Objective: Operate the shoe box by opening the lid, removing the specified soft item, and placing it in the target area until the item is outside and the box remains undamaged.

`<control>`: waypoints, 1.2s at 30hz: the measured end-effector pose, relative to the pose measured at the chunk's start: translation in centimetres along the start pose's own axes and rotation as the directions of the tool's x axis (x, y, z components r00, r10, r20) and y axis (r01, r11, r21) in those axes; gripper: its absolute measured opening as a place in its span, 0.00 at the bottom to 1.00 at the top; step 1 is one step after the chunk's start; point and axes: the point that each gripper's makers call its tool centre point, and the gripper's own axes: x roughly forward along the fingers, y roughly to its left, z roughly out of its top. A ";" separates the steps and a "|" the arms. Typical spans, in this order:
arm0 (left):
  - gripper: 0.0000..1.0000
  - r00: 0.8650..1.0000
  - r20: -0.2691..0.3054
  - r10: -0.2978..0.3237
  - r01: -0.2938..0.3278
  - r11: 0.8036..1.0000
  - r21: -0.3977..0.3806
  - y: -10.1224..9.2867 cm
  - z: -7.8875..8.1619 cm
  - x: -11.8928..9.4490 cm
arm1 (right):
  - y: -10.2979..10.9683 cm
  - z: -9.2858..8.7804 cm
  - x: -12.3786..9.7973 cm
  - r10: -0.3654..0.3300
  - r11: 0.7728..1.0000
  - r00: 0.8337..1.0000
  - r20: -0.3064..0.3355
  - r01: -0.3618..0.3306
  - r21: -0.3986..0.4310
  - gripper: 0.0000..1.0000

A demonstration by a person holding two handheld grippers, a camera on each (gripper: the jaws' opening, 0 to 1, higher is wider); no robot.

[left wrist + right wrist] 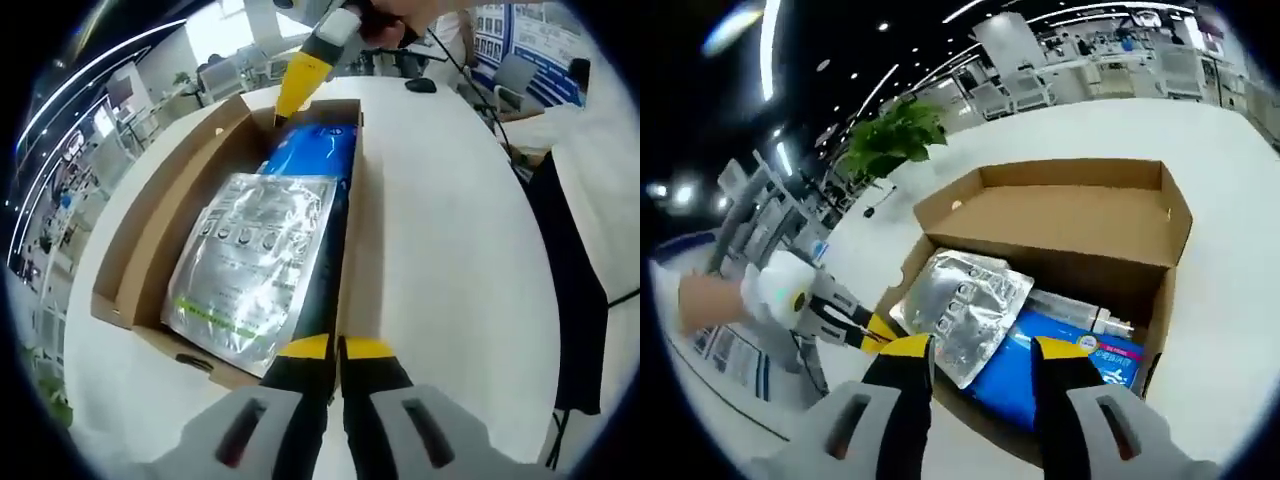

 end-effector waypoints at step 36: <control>0.02 1.000 0.007 0.013 -0.013 1.000 0.004 0.0 0.1 0.1 | 0.0 -1.3 3.1 0.164 0.898 0.986 -0.037 -0.134 0.418 0.30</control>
